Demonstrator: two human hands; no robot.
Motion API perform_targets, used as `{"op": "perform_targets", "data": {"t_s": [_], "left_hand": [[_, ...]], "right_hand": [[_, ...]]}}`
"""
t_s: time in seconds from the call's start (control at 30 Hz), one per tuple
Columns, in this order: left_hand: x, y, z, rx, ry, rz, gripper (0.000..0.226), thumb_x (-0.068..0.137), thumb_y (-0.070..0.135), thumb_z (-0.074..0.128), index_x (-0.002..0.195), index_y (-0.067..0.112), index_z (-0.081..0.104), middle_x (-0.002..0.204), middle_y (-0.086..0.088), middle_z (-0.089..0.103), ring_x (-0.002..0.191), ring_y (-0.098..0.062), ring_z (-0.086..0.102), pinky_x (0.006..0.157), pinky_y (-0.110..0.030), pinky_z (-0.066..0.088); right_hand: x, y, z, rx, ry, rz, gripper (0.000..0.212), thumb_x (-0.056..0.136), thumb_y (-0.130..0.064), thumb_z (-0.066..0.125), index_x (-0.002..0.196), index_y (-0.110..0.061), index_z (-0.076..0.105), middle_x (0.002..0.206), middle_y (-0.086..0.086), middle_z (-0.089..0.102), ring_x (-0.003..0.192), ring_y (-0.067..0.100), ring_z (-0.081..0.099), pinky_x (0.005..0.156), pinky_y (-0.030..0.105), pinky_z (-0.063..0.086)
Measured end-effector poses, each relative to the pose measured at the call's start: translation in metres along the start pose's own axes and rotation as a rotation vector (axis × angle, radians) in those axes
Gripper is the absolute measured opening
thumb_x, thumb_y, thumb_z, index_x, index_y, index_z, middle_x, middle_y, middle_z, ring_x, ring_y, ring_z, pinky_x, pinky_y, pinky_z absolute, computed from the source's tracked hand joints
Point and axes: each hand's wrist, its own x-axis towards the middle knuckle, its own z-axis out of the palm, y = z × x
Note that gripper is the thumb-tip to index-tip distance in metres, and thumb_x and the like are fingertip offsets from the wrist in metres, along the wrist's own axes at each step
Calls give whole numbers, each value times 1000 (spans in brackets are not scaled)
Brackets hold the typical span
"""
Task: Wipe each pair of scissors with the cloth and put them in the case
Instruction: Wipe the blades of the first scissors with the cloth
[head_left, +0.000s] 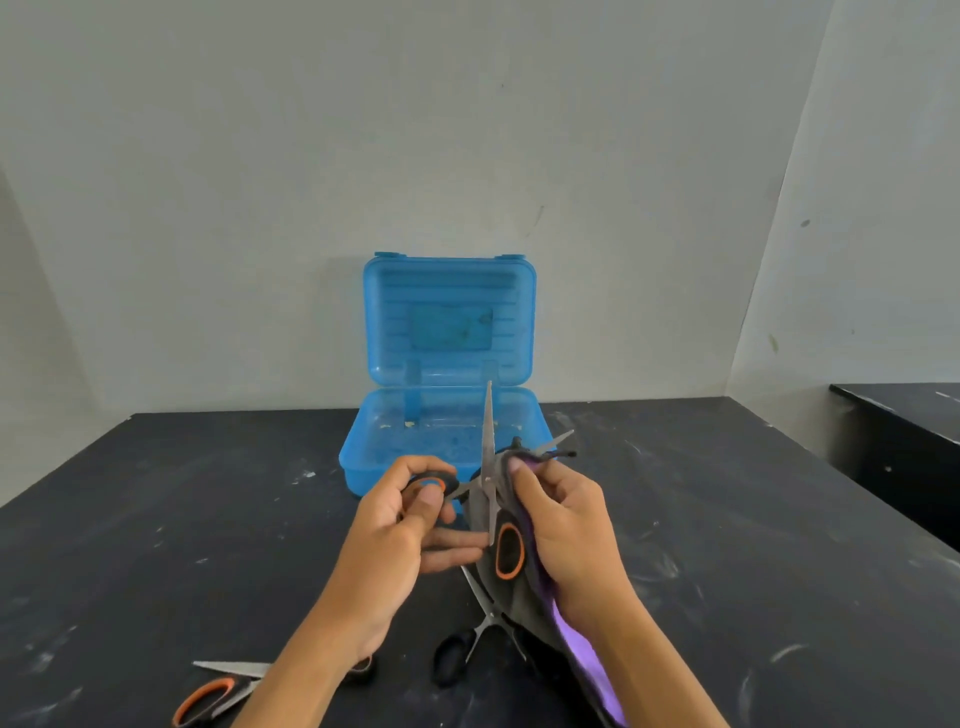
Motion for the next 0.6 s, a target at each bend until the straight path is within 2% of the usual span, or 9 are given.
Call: {"op": "perform_targets", "data": {"t_s": [0.1,0.2,0.27,0.37,0.47,0.53,0.6], "left_hand": [[-4,6,-1,30,-4,13,30,107,11,43,100,24,69,88,-16,52,82,-41,76,66,-35,63],[-6,9,-2,22,-8,5,30,107,9,42,101,22,68,89,-16,54,82,-41,76,67,-33,63],[-5,12,-2,2,-22,6,29,106,9,43,102,21,68,91,-16,55,83,-42,76,69,-32,63],[-6,13,-1,-28,-44,6,26,106,9,43,104,18,68,95,-19,55,84,-44,75,71,-32,63],[-8,16,2,-19,-60,19,27,106,9,42,105,19,67,96,-20,55,84,-43,75,73,-34,63],[-11,18,3,0,-63,26,28,107,10,42,104,21,67,95,-19,54,84,-43,75,76,-35,63],[-13,18,2,14,-57,35,28,107,10,42,103,22,67,95,-18,54,84,-42,76,76,-34,63]], "right_hand": [[-7,-5,6,15,11,27,27,105,-25,63,89,-14,82,84,12,82,72,17,74,65,29,59],[-10,-11,9,30,9,36,18,100,-23,71,92,-9,80,89,23,80,74,24,71,70,38,59],[-10,-15,7,7,4,25,18,97,-24,74,89,-9,81,88,27,78,69,24,69,64,35,59],[-11,-21,5,2,18,15,23,101,-26,69,86,-15,82,76,15,79,63,16,69,57,25,56],[-15,-24,4,43,-1,29,30,106,-29,61,88,-19,83,78,9,80,64,14,72,58,25,57],[-18,-24,2,75,-14,24,25,104,-27,64,91,-17,83,83,12,81,67,16,73,60,26,58],[-19,-25,2,72,-20,11,14,96,-26,76,90,-15,83,81,12,80,66,16,72,59,26,57]]}}
